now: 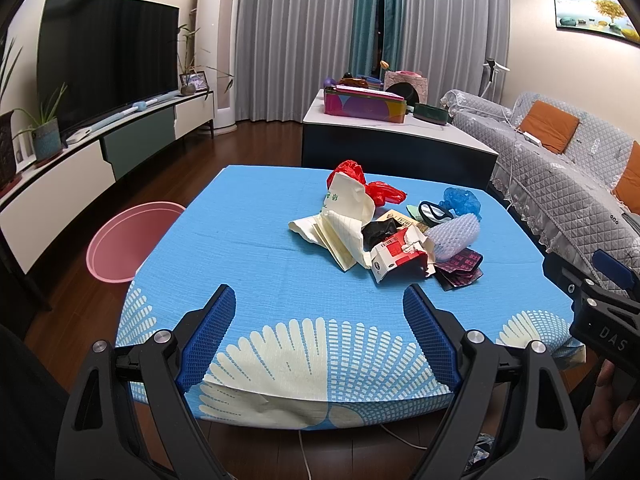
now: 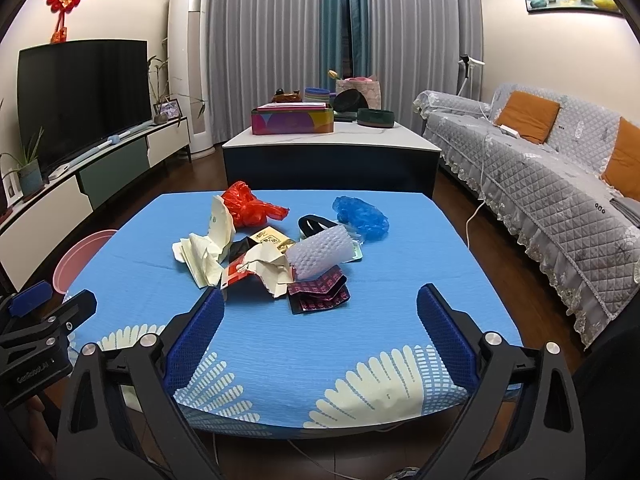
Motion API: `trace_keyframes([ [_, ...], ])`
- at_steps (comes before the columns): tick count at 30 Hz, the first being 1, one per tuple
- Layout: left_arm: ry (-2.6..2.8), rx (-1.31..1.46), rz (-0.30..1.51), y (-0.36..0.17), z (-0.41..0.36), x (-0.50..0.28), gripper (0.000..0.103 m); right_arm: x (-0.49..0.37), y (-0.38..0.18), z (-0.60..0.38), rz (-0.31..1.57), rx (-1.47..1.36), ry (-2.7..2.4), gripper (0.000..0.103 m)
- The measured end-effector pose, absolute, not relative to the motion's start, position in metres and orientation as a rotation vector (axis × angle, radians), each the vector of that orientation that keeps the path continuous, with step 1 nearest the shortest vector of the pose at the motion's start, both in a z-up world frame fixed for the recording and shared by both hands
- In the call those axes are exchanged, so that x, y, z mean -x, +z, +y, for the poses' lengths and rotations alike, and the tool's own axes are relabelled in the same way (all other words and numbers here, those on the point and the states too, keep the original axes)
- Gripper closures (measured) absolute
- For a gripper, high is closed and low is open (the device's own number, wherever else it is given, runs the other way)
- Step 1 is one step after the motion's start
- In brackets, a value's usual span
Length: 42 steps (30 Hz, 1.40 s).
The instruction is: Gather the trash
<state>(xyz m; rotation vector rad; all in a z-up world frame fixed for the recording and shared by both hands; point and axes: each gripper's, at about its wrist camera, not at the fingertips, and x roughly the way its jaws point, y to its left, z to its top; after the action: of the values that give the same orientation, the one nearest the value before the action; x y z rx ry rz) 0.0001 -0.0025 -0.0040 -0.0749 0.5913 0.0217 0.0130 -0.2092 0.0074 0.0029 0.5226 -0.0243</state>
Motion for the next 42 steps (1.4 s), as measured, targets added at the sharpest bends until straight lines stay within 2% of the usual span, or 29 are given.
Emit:
trace_keyframes([
  [10, 0.023, 0.089, 0.597, -0.004, 0.0, -0.001, 0.02, -0.019, 0.005, -0.209, 0.526, -0.038, -0.014, 0.02],
  [13, 0.02, 0.108, 0.596, -0.003, 0.0, -0.003, 0.025, -0.024, 0.005, -0.21, 0.535, -0.064, -0.008, 0.023],
  [18, 0.013, 0.138, 0.601, -0.003, 0.0, -0.015, 0.041, -0.033, 0.001, -0.214, 0.564, -0.081, -0.006, 0.029],
  [21, 0.016, 0.148, 0.597, -0.001, 0.0, -0.025, 0.05, -0.044, -0.001, -0.219, 0.58, -0.114, 0.001, 0.04],
  [23, 0.021, 0.13, 0.593, -0.001, -0.001, -0.033, 0.059, -0.049, -0.003, -0.224, 0.591, -0.139, 0.011, 0.054],
  [26, 0.013, 0.147, 0.592, 0.0, -0.003, -0.048, 0.062, -0.061, -0.008, -0.233, 0.605, -0.177, 0.006, 0.065],
  [35, 0.019, 0.116, 0.537, -0.006, -0.019, -0.088, 0.063, -0.108, -0.035, -0.24, 0.621, -0.183, -0.051, 0.066],
  [42, 0.033, 0.146, 0.541, -0.023, -0.02, -0.125, 0.063, -0.139, -0.069, -0.248, 0.706, -0.223, -0.051, 0.065],
])
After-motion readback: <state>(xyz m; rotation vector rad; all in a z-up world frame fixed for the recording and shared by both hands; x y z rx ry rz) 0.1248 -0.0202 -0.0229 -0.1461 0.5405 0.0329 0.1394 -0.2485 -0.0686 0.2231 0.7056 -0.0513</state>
